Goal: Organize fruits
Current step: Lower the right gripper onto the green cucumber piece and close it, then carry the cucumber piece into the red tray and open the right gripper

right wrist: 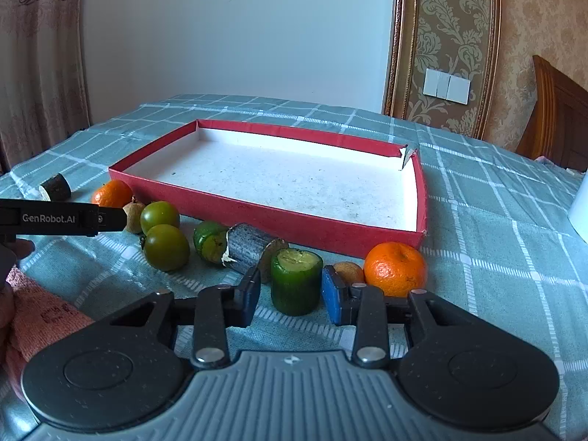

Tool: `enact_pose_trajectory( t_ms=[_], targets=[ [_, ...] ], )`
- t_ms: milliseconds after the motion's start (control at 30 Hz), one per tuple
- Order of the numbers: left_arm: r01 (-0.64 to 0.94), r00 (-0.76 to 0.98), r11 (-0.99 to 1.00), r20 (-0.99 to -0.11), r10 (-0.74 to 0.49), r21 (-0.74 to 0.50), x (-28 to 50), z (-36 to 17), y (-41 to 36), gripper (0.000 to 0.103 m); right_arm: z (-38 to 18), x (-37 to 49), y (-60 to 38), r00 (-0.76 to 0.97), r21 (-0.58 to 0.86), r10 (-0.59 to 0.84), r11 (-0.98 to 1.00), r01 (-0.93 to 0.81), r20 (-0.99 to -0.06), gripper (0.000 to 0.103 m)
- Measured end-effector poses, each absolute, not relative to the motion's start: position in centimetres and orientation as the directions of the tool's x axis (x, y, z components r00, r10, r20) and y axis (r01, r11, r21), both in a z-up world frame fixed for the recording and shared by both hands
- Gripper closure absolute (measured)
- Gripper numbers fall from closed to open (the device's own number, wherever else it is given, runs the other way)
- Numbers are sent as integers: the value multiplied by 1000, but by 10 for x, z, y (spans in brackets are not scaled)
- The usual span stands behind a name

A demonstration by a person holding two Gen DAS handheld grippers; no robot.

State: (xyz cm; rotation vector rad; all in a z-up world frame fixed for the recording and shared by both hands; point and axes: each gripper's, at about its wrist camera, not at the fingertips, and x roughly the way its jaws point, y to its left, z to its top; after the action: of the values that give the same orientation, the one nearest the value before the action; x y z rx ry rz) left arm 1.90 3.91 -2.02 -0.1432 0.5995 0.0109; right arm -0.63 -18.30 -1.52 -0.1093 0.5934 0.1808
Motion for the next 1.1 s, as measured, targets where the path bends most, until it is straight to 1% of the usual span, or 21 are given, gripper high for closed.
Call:
enact_pose_trajectory(
  t_ms=[133, 333, 500, 700, 833, 1000, 1100],
  targets=[
    [-53, 824, 990, -566, -32, -133, 19, -20, 39, 0, -19, -5, -186, 812, -43, 143, 978, -202, -566, 73],
    [-53, 821, 991, -570, -27, -125, 21, -21, 38, 0, -10, -16, -190, 832, -21, 156, 980, -197, -532, 73],
    [-54, 820, 991, -573, -23, -118, 22, -21, 37, 0, 13, -24, -194, 861, 7, 183, 979, -205, -474, 73],
    [-58, 819, 992, -574, -19, -114, 23, -21, 36, 0, 47, -12, -194, 905, -5, 173, 982, -189, -390, 73],
    [-58, 819, 992, -574, -19, -115, 23, -21, 36, 0, 50, 18, -197, 898, 33, 168, 985, -169, -407, 73],
    [-57, 819, 992, -573, -19, -115, 23, -21, 36, 0, 36, 57, -200, 877, 49, 134, 991, -126, -461, 73],
    [-57, 820, 991, -572, -21, -119, 23, -22, 37, 0, 27, 69, -200, 871, 45, 114, 993, -105, -477, 73]
  ],
)
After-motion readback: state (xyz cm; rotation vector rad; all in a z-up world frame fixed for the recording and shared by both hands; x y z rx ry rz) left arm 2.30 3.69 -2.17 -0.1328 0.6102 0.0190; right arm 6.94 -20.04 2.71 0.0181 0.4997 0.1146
